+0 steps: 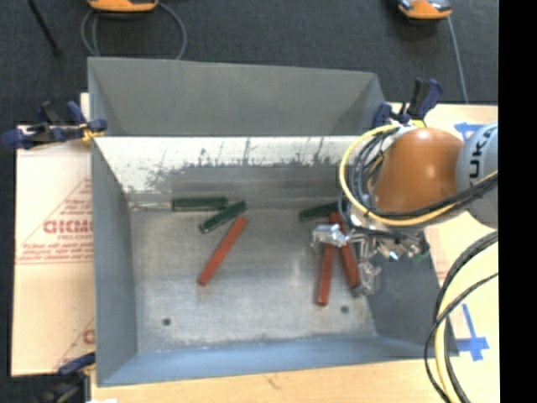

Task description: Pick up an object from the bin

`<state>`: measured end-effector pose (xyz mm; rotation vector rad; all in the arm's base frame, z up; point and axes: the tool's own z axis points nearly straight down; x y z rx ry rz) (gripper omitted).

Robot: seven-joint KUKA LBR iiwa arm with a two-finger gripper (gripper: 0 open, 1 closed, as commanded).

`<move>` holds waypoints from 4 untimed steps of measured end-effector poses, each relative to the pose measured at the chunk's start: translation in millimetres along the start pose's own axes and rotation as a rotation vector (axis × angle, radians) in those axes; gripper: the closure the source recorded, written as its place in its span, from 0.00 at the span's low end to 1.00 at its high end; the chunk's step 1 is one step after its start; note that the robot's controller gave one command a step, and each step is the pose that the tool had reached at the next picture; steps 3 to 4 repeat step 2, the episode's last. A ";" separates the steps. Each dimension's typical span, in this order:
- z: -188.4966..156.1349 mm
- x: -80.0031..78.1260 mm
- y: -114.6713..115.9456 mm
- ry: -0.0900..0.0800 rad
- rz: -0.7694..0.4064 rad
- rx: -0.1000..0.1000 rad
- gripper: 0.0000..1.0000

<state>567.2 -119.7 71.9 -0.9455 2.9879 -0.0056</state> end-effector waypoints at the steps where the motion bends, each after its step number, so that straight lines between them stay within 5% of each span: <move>1: 0.3 0.0 2.7 0.002 0.001 -0.006 1.00; 2: -131.0 4.9 5.9 -0.002 -0.039 0.003 1.00; 4: -131.0 4.9 5.9 -0.002 -0.039 0.003 1.00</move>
Offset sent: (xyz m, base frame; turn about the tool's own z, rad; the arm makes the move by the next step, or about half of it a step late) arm 0.0000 0.0000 0.0000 0.0000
